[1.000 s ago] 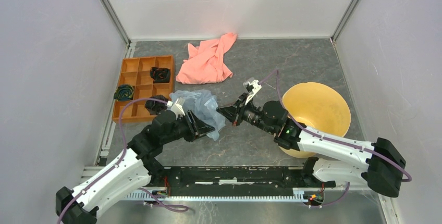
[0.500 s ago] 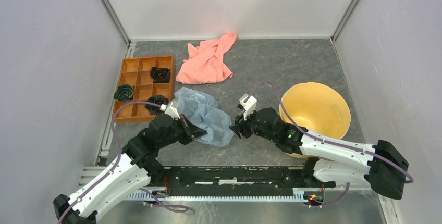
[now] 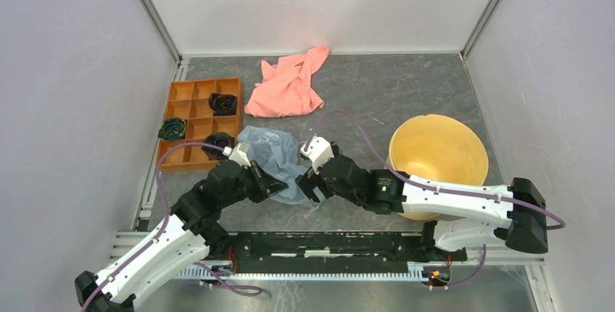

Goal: Put the trash bags into the trash bin

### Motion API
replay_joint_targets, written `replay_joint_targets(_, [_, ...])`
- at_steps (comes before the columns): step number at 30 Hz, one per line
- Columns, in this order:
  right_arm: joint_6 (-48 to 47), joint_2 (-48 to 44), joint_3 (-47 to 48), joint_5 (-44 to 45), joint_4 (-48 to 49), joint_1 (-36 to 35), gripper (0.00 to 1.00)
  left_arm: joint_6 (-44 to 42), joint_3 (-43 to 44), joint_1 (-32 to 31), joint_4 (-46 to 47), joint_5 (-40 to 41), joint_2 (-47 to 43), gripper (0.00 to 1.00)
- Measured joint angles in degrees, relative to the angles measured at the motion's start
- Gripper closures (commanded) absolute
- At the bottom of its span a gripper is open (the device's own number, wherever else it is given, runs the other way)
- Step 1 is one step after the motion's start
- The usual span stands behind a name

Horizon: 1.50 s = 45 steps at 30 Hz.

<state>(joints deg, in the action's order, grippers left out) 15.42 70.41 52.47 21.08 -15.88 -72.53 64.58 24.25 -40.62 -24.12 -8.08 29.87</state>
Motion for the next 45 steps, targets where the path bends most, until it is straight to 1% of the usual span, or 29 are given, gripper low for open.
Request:
replay_joint_targets(3, [1.0,0.6,0.7,3.2,-2.1,-0.3,0.02,0.0,-0.6,0.0,-0.1,0.0,-0.8,0.98])
replay_joint_targets(7, [1.6,0.6,0.7,4.7,-4.5,-1.1,0.02,0.0,-1.1,0.0,0.0,0.0,-1.7,0.98])
replay_joint_targets(11, [2.2,1.3,0.8,4.1,-4.7,-1.9,0.02,0.0,-1.2,0.0,-0.2,0.4,-1.8,0.98])
replay_joint_targets(20, [3.3,9.5,0.8,0.7,-1.9,-2.4,0.02,0.0,-1.2,0.0,-1.0,0.8,-0.9,0.98])
replay_joint_targets(26, [4.3,9.7,0.8,0.1,-0.4,-3.6,0.02,0.0,-1.2,0.0,-1.4,1.1,-0.1,0.98])
replay_joint_targets(31, [4.5,9.2,0.8,2.3,-0.8,-7.5,0.02,0.0,-1.2,0.0,-1.4,1.6,0.7,0.98])
replay_joint_targets(34, [4.3,9.2,0.8,6.1,-0.6,-8.2,0.02,0.0,-1.2,0.0,-1.3,1.6,1.3,0.98])
replay_joint_targets(35, [4.2,9.3,0.8,7.5,-0.5,-8.0,0.04,-0.1,-1.2,0.0,-1.3,1.6,1.4,0.98])
replay_joint_targets(36, [3.9,9.6,0.8,9.1,-0.3,-7.8,0.10,-0.1,-1.2,0.0,-1.3,1.6,1.6,0.98])
replay_joint_targets(37, [3.6,10.2,0.8,10.5,0.1,-7.5,0.22,-0.1,-1.2,0.0,-1.3,1.6,1.8,0.98])
replay_joint_targets(39, [2.8,12.2,0.8,13.1,1.2,-6.8,0.56,-0.2,-1.2,0.0,-1.3,1.6,1.9,0.98])
replay_joint_targets(40, [2.4,13.1,0.8,14.1,1.5,-6.5,0.71,-0.3,-1.1,0.0,-1.4,1.6,1.9,0.98])
replay_joint_targets(41, [2.2,14.1,0.9,15.2,1.6,-6.2,0.77,-0.6,-1.0,0.0,-1.5,1.6,1.9,0.96])
replay_joint_targets(43, [2.4,14.8,0.9,17.8,0.7,-6.0,0.96,-0.8,-0.5,0.0,-2.0,1.6,1.9,0.93])
replay_joint_targets(44, [2.1,14.7,0.9,18.8,0.3,-5.8,1.00,-1.1,-0.2,0.0,-2.1,1.6,1.9,0.92])
replay_joint_targets(45, [2.4,14.4,0.9,20.3,0.0,-5.7,1.00,-1.4,0.4,0.0,-2.4,1.6,2.0,0.89])
